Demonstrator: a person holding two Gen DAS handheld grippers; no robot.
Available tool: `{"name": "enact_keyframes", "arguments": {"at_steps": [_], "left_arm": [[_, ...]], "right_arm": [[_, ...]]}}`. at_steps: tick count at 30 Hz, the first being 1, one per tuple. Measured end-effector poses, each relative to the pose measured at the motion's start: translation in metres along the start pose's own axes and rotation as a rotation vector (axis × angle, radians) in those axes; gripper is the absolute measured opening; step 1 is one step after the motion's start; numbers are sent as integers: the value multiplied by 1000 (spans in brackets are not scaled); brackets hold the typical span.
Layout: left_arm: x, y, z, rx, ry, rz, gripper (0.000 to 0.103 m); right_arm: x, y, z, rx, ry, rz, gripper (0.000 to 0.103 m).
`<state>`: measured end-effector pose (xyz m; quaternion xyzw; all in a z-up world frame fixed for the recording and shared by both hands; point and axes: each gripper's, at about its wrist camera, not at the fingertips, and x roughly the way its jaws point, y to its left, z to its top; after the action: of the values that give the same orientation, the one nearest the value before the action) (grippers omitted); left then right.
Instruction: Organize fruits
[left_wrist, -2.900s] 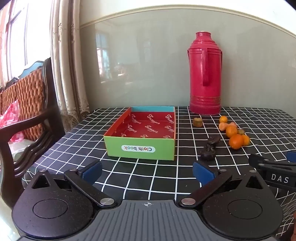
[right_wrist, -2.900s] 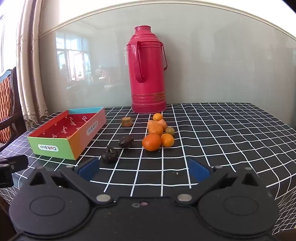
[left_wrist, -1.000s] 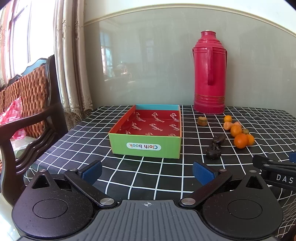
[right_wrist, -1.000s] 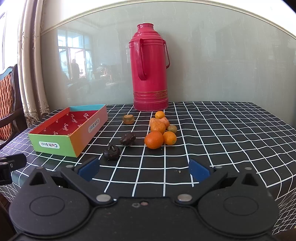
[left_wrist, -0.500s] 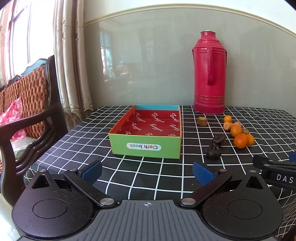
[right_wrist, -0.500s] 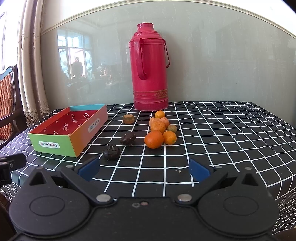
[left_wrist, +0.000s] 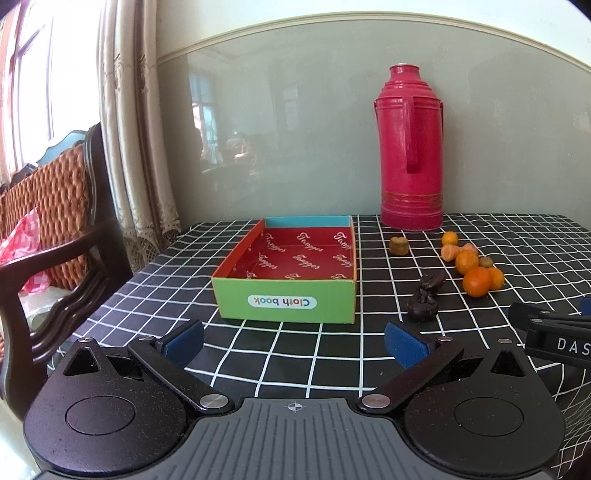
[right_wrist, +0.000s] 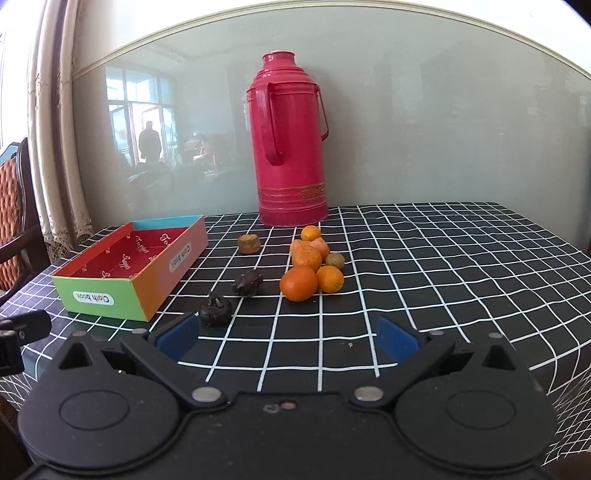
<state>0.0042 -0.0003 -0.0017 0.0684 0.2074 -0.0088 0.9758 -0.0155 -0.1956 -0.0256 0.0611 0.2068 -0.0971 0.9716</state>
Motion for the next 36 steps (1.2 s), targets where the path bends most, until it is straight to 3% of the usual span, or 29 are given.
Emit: {"name": "enact_keyframes", "arguments": {"at_steps": [5,15,26,27,28,30,36], "left_arm": [[3,-12,7,56,-21,-41,103],[31,-68,20,256,-43,-203,103],[98,-108,21,245,18,-341,102],[102,-109,20,240,24,-348,96],[108,-110,19,236,37,-357,82],[123,-114,18,221,81,-383,71],[141,-116,10,183,112,-394,71]], "right_arm": [[-9,-13,2,48,-48,-60,97],[-25,-66,5,239,-130,-180,97],[-27,-83,3,272,-157,-194,97],[-25,-83,4,275,-157,-189,97],[-23,-82,5,276,-155,-184,97],[-22,-80,5,277,-153,-172,97],[-17,-71,7,259,-142,-135,97]]}}
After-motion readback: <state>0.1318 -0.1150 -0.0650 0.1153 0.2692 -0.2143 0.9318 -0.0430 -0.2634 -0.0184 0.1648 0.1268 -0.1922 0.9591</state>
